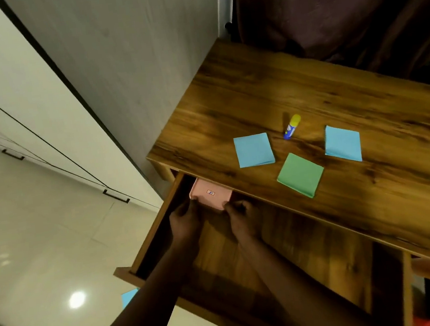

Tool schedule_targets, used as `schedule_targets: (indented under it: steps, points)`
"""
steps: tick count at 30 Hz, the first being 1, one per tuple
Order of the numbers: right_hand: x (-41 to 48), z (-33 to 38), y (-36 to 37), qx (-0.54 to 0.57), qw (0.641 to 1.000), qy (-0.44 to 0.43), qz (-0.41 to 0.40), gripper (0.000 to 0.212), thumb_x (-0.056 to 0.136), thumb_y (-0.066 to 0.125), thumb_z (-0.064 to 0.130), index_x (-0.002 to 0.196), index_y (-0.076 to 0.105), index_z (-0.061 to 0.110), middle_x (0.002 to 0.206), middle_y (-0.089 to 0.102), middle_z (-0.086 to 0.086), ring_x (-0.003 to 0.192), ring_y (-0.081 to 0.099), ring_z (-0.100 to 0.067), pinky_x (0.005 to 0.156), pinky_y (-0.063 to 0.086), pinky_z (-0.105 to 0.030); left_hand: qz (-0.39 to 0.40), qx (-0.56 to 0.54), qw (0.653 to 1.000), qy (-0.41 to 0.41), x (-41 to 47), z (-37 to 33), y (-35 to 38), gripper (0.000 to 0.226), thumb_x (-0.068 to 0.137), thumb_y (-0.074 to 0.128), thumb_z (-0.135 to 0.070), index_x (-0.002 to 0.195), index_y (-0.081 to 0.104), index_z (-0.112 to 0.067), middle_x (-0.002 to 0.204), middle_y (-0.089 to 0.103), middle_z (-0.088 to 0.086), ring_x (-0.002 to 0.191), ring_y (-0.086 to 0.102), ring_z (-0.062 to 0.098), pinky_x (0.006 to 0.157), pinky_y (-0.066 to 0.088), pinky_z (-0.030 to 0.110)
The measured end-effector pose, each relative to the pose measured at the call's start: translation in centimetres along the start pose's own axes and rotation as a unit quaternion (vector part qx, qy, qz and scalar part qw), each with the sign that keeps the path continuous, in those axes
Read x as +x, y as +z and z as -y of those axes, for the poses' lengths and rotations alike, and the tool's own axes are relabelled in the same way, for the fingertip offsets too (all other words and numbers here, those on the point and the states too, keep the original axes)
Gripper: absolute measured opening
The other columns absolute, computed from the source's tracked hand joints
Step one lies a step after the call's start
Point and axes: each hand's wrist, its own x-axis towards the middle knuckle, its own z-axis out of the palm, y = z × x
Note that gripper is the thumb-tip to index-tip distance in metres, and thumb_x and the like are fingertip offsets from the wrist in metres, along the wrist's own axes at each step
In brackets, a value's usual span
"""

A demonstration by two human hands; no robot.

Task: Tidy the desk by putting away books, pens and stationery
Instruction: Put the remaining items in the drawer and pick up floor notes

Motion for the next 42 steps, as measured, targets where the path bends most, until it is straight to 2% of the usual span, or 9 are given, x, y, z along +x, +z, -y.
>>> schedule_targets:
  steps: [8, 13, 16, 18, 20, 23, 30, 36, 42]
  points:
    - [1.2, 0.3, 1.6, -0.003, 1.0, 0.005, 0.004, 0.018, 0.095, 0.071, 0.025, 0.107, 0.061, 0.016, 0.112, 0.059, 0.003, 0.105, 0.057, -0.011, 0.059, 0.041, -0.01, -0.024, -0.056, 0.998, 0.0, 2.2, -0.1, 0.0, 0.028, 0.103, 0.056, -0.034, 0.123, 0.067, -0.019, 0.119, 0.073, 0.005, 0.11, 0.072, 0.022, 0.091, 0.061, 0.051]
    - [0.3, -0.1, 0.8, 0.014, 1.0, 0.012, 0.013, 0.041, 0.094, 0.071, 0.031, 0.128, 0.059, 0.012, 0.12, 0.056, 0.002, 0.106, 0.054, -0.011, 0.069, 0.045, -0.016, -0.041, -0.034, 0.999, -0.013, 1.7, 0.2, -0.7, 0.03, 0.102, 0.056, -0.036, 0.124, 0.067, -0.018, 0.12, 0.072, 0.008, 0.107, 0.073, 0.023, 0.092, 0.06, 0.049]
    - [-0.6, 0.0, -1.2, 0.01, 1.0, 0.009, 0.018, 0.024, 0.097, 0.066, 0.034, 0.114, 0.056, 0.021, 0.113, 0.053, 0.006, 0.099, 0.052, -0.011, 0.08, 0.047, -0.024, -0.047, -0.015, 0.999, 0.0, -1.2, 0.0, 0.2, 0.021, 0.102, 0.058, -0.029, 0.119, 0.068, -0.022, 0.118, 0.071, 0.003, 0.104, 0.072, 0.023, 0.092, 0.06, 0.047]
    - [-1.9, -0.3, -2.5, 0.011, 0.999, 0.005, 0.045, 0.017, 0.099, 0.065, 0.035, 0.107, 0.053, 0.025, 0.105, 0.055, 0.012, 0.088, 0.054, -0.004, 0.071, 0.046, -0.018, -0.047, 0.003, 0.999, 0.02, -3.6, 0.0, 1.0, 0.016, 0.101, 0.061, -0.029, 0.114, 0.066, -0.022, 0.113, 0.07, 0.002, 0.102, 0.07, 0.023, 0.091, 0.06, 0.046]
    - [-3.3, -1.4, -4.3, 0.041, 0.997, 0.002, 0.063, 0.022, 0.096, 0.067, 0.039, 0.11, 0.06, 0.024, 0.108, 0.064, 0.012, 0.09, 0.063, -0.003, 0.072, 0.053, -0.018, -0.02, 0.034, 0.998, 0.049, -6.1, 0.2, 2.0, 0.018, 0.1, 0.061, -0.035, 0.114, 0.065, -0.024, 0.111, 0.07, 0.0, 0.102, 0.07, 0.02, 0.089, 0.06, 0.046]
    - [-5.3, -2.8, -8.0, 0.098, 0.994, -0.002, 0.056, 0.035, 0.092, 0.072, 0.042, 0.119, 0.066, 0.02, 0.12, 0.072, -0.001, 0.101, 0.073, -0.012, 0.09, 0.062, -0.035, 0.049, 0.078, 0.992, 0.088, -9.0, 0.6, 4.7, 0.021, 0.101, 0.059, -0.037, 0.114, 0.068, -0.024, 0.109, 0.072, -0.005, 0.101, 0.071, 0.017, 0.086, 0.062, 0.042]
    - [-9.2, -3.4, -19.7, 0.177, 0.981, -0.064, -0.05, 0.019, 0.094, 0.073, 0.019, 0.107, 0.071, 0.006, 0.107, 0.077, -0.008, 0.102, 0.075, -0.021, 0.088, 0.062, -0.041, 0.199, 0.094, 0.968, 0.117, -14.0, 1.1, 13.5, 0.014, 0.1, 0.062, -0.031, 0.103, 0.074, -0.023, 0.106, 0.076, -0.004, 0.104, 0.072, 0.02, 0.085, 0.06, 0.043]
    - [-10.8, -4.2, -30.2, 0.151, 0.975, -0.116, -0.11, 0.008, 0.096, 0.07, 0.022, 0.1, 0.077, 0.022, 0.103, 0.078, 0.0, 0.103, 0.073, -0.019, 0.093, 0.058, -0.042, 0.242, 0.11, 0.957, 0.115, -18.3, 3.0, 22.8, 0.009, 0.097, 0.068, -0.023, 0.099, 0.075, -0.019, 0.1, 0.077, 0.001, 0.094, 0.07, 0.016, 0.079, 0.055, 0.035]
    - [-10.1, -5.3, -40.7, 0.204, 0.957, -0.125, -0.162, 0.008, 0.094, 0.072, 0.01, 0.099, 0.077, 0.012, 0.099, 0.079, -0.008, 0.104, 0.073, -0.03, 0.097, 0.058, -0.051, 0.283, 0.112, 0.943, 0.131, -23.9, 5.9, 31.4, 0.009, 0.096, 0.068, -0.016, 0.095, 0.075, -0.021, 0.092, 0.077, -0.002, 0.085, 0.072, 0.015, 0.073, 0.057, 0.034]
